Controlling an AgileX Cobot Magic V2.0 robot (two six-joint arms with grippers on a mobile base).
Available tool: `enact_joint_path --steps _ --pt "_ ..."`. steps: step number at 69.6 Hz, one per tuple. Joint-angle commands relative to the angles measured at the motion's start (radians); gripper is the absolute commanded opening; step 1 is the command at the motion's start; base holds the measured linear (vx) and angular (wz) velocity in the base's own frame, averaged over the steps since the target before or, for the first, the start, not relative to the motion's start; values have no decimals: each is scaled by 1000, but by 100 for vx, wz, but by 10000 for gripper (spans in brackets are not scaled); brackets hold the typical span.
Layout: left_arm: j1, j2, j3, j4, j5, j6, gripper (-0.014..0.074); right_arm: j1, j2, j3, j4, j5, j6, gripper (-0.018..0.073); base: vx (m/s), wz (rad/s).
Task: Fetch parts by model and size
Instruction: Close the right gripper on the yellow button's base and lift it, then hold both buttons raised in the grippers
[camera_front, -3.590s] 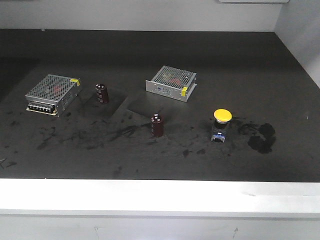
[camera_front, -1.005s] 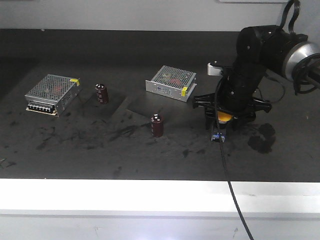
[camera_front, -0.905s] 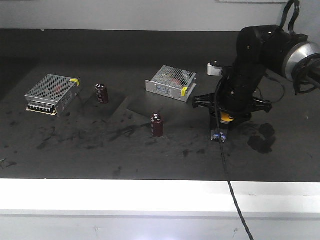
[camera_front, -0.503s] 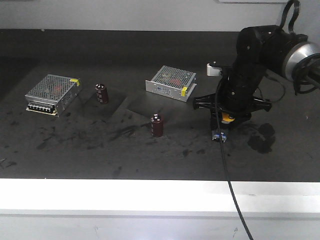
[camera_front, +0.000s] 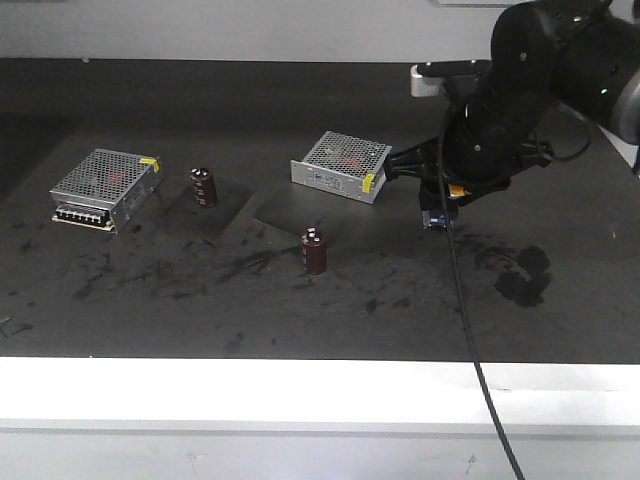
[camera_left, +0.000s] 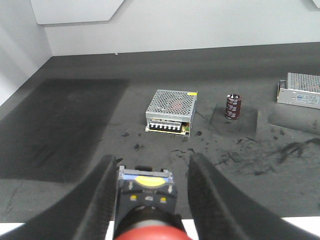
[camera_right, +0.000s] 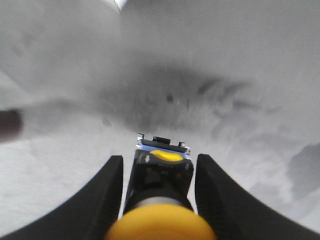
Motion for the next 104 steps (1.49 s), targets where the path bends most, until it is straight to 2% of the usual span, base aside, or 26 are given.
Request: enact_joint_path --steps 1,9,13,20,35,49,77,92,104 --pt "-4 13 -25 11 -81 1 -6 -5 -72 -27 -16 -42 -49 -5 0 0" --pt "-4 13 -25 11 -80 1 -6 -6 -93 -17 -10 -56 -88 -5 0 0" --pt "-4 13 -25 11 -80 1 -6 -10 -122 31 0 -106 -88 -3 0 0" --pt "-4 13 -25 11 -81 1 -6 -26 -197 186 25 -247 -94 -3 0 0" --pt "-4 13 -25 11 -81 1 -6 -26 -408 513 0 -522 -111 -2 0 0" --pt "-4 13 -25 11 -83 1 -6 -26 -618 700 -19 -686 -112 -2 0 0" --pt "-4 13 -25 11 -83 1 -6 -26 -1050 936 -25 -815 -120 -2 0 0" --pt "-4 13 -25 11 -83 1 -6 -26 -1280 1052 -27 -818 -181 -2 0 0" --pt "-4 13 -25 11 -78 1 -6 -26 -1468 1150 -26 -807 -188 -2 0 0"
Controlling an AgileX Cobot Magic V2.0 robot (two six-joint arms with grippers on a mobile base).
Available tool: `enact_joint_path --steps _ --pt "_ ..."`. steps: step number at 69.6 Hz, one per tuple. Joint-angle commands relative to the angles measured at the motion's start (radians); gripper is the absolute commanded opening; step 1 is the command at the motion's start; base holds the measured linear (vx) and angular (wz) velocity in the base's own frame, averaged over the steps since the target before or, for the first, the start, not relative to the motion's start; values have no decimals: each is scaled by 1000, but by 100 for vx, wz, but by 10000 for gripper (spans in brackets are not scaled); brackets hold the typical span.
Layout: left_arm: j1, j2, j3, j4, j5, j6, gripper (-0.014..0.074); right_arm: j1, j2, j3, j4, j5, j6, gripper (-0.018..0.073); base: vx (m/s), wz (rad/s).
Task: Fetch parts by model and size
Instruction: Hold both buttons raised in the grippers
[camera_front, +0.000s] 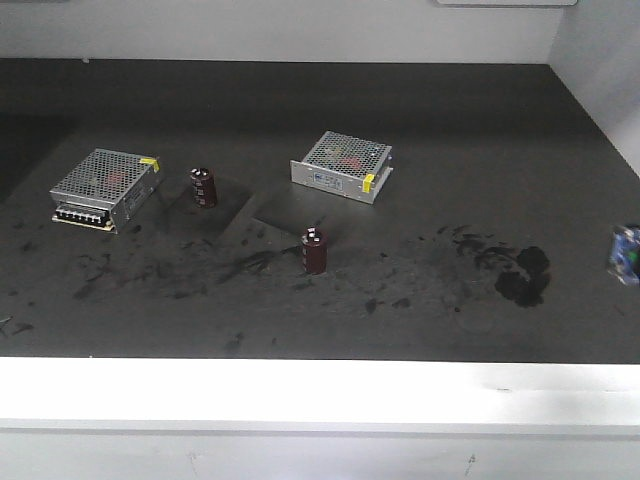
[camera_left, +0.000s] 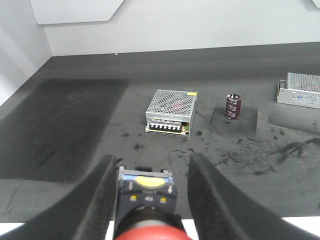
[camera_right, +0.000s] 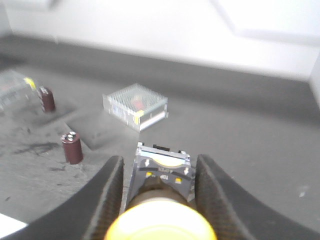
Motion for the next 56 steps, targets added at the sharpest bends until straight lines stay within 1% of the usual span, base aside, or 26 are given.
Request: enact_joint_path --steps 1,12,21,46,56 --pt "-4 13 -25 11 -77 0 -6 -4 -94 24 -14 -72 -12 -2 0 0" --pt "-4 13 -25 11 -77 0 -6 -4 -232 80 -14 -8 -12 -2 0 0" --pt "-4 13 -25 11 -77 0 -6 -4 -298 93 -14 56 -12 -2 0 0" --pt "-4 13 -25 11 -77 0 -6 -4 -312 92 -14 53 -12 -2 0 0" --pt "-4 13 -25 11 -77 0 -6 -4 -312 92 -14 72 -11 -2 0 0"
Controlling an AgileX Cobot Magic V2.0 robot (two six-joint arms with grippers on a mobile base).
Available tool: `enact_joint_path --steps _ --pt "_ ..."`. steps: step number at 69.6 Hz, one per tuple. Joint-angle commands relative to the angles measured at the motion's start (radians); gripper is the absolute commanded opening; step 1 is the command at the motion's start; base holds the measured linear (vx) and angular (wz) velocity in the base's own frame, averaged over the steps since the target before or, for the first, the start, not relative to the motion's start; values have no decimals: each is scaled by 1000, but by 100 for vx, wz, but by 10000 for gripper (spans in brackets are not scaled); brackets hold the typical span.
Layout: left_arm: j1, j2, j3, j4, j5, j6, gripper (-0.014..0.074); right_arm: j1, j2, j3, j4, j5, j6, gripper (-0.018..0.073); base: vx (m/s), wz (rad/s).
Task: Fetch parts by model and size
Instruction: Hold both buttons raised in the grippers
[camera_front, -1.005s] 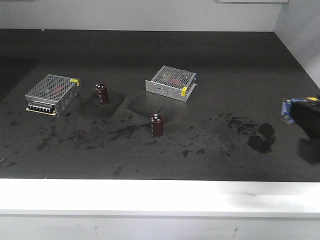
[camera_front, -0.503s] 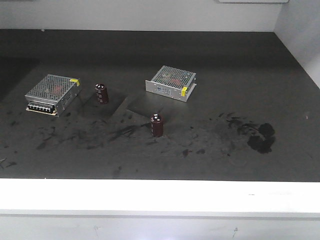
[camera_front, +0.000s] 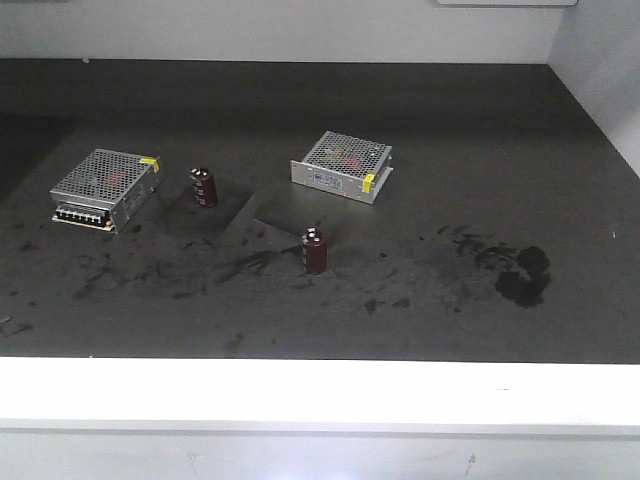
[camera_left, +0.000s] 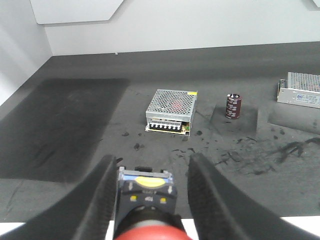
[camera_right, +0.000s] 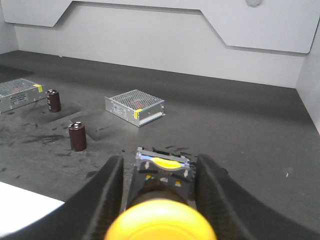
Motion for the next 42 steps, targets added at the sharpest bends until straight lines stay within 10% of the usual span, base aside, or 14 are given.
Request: enact_joint_path --steps 1,42 --pt "-4 13 -25 11 -78 -1 -6 -4 13 -26 -14 -65 -9 -2 0 0" --pt "-4 13 -25 11 -78 -1 -6 -4 13 -26 -13 -63 -9 -2 0 0"
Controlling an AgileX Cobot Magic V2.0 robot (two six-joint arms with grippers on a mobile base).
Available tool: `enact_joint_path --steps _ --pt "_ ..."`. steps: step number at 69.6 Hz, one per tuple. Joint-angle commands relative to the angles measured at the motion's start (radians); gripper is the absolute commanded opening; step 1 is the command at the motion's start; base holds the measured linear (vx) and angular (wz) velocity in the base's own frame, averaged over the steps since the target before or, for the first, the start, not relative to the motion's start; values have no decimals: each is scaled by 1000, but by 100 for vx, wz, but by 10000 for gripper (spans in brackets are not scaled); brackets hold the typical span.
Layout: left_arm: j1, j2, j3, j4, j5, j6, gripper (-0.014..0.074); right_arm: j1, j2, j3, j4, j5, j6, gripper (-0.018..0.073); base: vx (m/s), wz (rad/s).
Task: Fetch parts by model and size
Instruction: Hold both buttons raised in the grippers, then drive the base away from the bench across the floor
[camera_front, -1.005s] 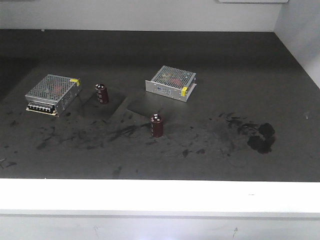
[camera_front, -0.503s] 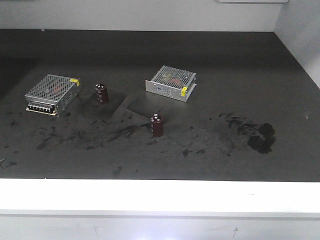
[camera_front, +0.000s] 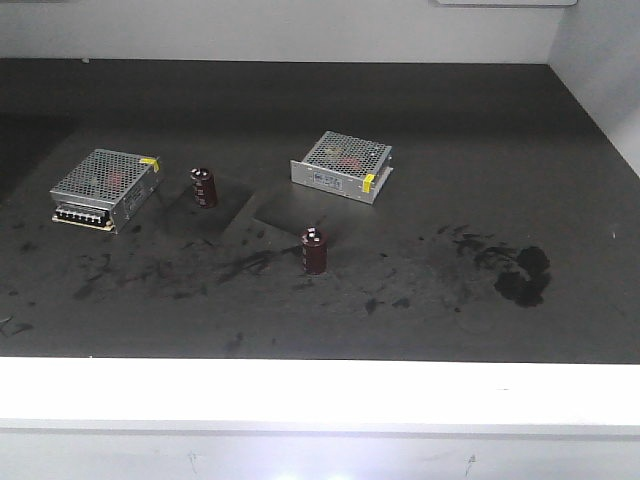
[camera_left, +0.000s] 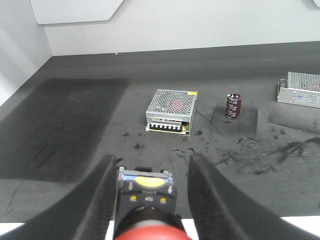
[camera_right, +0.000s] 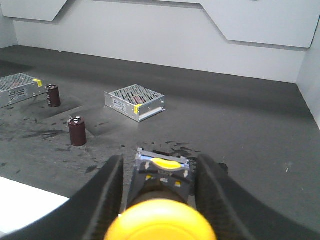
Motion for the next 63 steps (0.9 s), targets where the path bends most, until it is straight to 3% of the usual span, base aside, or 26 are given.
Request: enact_joint_path --steps 1,36,63 --pt "-4 13 -25 11 -78 -2 -6 -4 13 -26 -13 -79 -8 -2 0 0" --pt "-4 13 -25 11 -78 -2 -6 -4 13 -26 -9 -73 -8 -2 -1 3" --pt "-4 13 -25 11 -78 -2 -6 -4 13 -26 -9 -74 -8 -2 -10 40"
